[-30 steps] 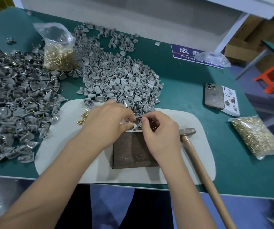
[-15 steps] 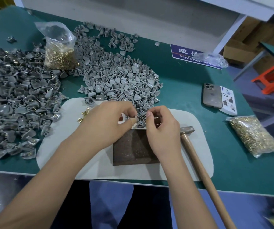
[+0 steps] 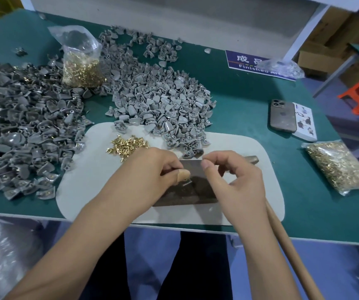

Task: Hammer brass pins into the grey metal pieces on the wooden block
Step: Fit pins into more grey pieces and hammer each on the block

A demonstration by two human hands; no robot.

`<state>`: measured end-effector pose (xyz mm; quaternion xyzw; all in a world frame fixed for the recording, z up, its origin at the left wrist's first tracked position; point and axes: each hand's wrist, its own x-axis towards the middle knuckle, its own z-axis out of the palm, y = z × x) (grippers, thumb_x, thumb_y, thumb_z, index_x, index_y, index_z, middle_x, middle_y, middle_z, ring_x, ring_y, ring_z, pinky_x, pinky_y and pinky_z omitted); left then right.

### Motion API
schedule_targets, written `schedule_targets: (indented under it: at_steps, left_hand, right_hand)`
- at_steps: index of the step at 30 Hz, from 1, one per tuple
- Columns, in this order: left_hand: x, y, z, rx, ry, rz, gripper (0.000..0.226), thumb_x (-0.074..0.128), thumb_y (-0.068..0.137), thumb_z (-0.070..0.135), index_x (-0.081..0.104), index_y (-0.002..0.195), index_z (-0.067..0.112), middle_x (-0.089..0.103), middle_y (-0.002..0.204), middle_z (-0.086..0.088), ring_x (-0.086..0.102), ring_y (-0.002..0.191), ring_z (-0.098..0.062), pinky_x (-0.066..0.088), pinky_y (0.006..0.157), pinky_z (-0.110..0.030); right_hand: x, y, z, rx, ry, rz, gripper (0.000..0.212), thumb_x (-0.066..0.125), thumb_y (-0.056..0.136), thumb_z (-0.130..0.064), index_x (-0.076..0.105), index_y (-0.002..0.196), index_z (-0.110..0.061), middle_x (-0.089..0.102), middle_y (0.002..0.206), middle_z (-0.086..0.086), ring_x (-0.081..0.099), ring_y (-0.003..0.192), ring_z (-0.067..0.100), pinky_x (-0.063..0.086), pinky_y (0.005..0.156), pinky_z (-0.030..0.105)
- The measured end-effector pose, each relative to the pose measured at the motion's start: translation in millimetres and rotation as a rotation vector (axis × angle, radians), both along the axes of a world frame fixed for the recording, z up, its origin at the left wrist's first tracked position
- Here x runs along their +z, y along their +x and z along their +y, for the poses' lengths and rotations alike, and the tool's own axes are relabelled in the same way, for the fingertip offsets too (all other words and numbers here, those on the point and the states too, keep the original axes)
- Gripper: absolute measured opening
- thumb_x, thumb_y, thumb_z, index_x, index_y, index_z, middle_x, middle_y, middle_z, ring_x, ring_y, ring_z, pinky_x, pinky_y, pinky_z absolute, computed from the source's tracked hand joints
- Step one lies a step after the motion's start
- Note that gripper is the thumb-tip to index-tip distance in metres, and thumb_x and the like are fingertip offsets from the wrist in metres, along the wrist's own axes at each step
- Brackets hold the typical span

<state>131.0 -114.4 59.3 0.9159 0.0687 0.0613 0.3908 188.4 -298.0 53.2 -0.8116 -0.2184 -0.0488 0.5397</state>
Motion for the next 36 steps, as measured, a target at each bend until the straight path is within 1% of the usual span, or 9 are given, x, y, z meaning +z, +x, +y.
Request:
schedule_targets:
  at_steps: [4,7,9,13,16,19,28,33,36]
  left_hand:
    - [-11,-7,-8,0.082,0.077,-0.133,0.023,0.071,0.084,0.046,0.071,0.078,0.024,0.058,0.068,0.012,0.052,0.072,-0.002,0.042,0.066,-0.027]
    - [-16,-17,-10,0.113,0.057,-0.183,0.023,0.065,0.085,0.049,0.068,0.078,0.027,0.057,0.073,0.012,0.051,0.079,-0.004,0.041,0.069,-0.025]
    - [-18,-24,-9,0.115,0.039,-0.199,0.017,0.063,0.088,0.046,0.068,0.085,0.030,0.059,0.079,0.013,0.053,0.084,-0.004,0.041,0.073,-0.020]
    - [-19,-32,-4,0.077,0.032,-0.179,0.017,0.069,0.086,0.037,0.068,0.103,0.032,0.061,0.088,0.016,0.053,0.092,-0.001,0.038,0.077,-0.010]
    - [-19,-32,-4,0.069,0.053,-0.168,0.020,0.071,0.085,0.038,0.067,0.104,0.035,0.060,0.088,0.018,0.053,0.093,-0.003,0.044,0.082,-0.021]
    - [-18,-29,-7,0.088,0.116,-0.169,0.013,0.071,0.085,0.038,0.067,0.098,0.037,0.059,0.085,0.018,0.050,0.089,-0.006,0.048,0.078,-0.035]
    - [-21,-24,-6,0.109,0.148,-0.183,0.007,0.071,0.084,0.039,0.070,0.092,0.039,0.055,0.081,0.019,0.046,0.086,-0.004,0.041,0.068,-0.031]
    - [-22,-24,-6,0.104,0.099,-0.204,0.006,0.071,0.085,0.040,0.072,0.090,0.040,0.060,0.086,0.018,0.051,0.094,-0.010,0.048,0.076,-0.040]
    - [-25,-23,-4,0.102,0.084,-0.214,0.004,0.072,0.085,0.040,0.072,0.089,0.038,0.062,0.087,0.018,0.053,0.096,-0.012,0.049,0.079,-0.043]
  right_hand:
    - [-6,-10,-6,0.038,-0.061,-0.009,0.017,0.079,0.086,-0.011,0.076,0.086,-0.027,0.072,0.083,-0.017,0.064,0.084,0.006,0.038,0.077,0.007]
    - [-13,-12,-6,0.038,-0.070,-0.017,0.014,0.079,0.087,-0.014,0.078,0.087,-0.028,0.073,0.085,-0.016,0.064,0.085,0.011,0.040,0.079,0.015]
    - [-15,-14,-7,0.040,-0.065,-0.027,0.013,0.079,0.086,-0.016,0.079,0.087,-0.028,0.072,0.083,-0.012,0.063,0.085,0.013,0.043,0.078,0.020]
    - [-16,-16,-5,0.048,-0.064,-0.020,0.012,0.079,0.086,-0.020,0.080,0.088,-0.031,0.067,0.078,-0.007,0.060,0.083,0.015,0.042,0.076,0.018]
    - [-15,-16,-2,0.070,-0.078,-0.018,0.011,0.079,0.087,-0.020,0.081,0.090,-0.030,0.062,0.074,-0.004,0.056,0.078,0.015,0.041,0.074,0.022]
    - [-14,-14,4,0.106,-0.118,-0.013,0.010,0.078,0.088,-0.018,0.082,0.091,-0.027,0.058,0.071,-0.001,0.052,0.074,0.014,0.039,0.071,0.024]
    - [-12,-11,13,0.090,-0.237,-0.077,0.009,0.074,0.089,-0.019,0.080,0.086,-0.026,0.042,0.058,-0.013,0.047,0.066,0.012,0.035,0.061,0.028]
    - [-13,-16,13,0.071,-0.174,-0.067,0.013,0.075,0.090,-0.012,0.080,0.087,-0.023,0.041,0.056,-0.014,0.045,0.064,0.011,0.033,0.062,0.023]
    - [-10,-18,14,0.073,-0.265,-0.131,0.013,0.073,0.091,-0.014,0.078,0.084,-0.024,0.034,0.059,-0.010,0.043,0.065,0.013,0.035,0.061,0.030]
